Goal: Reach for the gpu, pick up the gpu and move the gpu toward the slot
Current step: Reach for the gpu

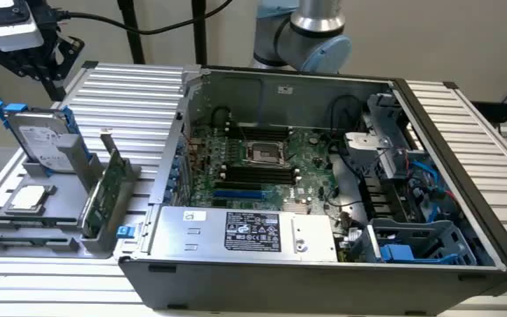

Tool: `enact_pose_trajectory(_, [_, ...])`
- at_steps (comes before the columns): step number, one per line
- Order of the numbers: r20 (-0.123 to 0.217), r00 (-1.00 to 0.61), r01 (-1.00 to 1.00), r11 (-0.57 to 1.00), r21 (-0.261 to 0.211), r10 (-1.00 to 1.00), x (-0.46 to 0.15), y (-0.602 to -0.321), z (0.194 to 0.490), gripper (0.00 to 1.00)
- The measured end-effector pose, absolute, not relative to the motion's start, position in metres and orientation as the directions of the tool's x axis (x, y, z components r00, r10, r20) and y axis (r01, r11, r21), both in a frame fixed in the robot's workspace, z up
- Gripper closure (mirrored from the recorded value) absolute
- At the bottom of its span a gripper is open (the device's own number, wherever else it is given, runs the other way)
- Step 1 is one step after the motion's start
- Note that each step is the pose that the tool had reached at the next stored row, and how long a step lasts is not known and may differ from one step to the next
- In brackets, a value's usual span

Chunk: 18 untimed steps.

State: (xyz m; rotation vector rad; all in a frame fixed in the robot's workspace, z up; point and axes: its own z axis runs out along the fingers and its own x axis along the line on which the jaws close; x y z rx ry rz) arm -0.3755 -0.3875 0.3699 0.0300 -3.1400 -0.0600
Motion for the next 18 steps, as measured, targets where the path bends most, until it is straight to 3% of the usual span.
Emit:
enact_pose_trajectory(14, [0.001, -1.0, -0.019, 0.999, 0.038, -0.019, -0.375, -0.388, 0.37, 0.89])
enact_pose_trajectory(18, [0.0, -1.0, -0.019, 0.999, 0.038, -0.019, -0.373, -0.404, 0.368, 0.89])
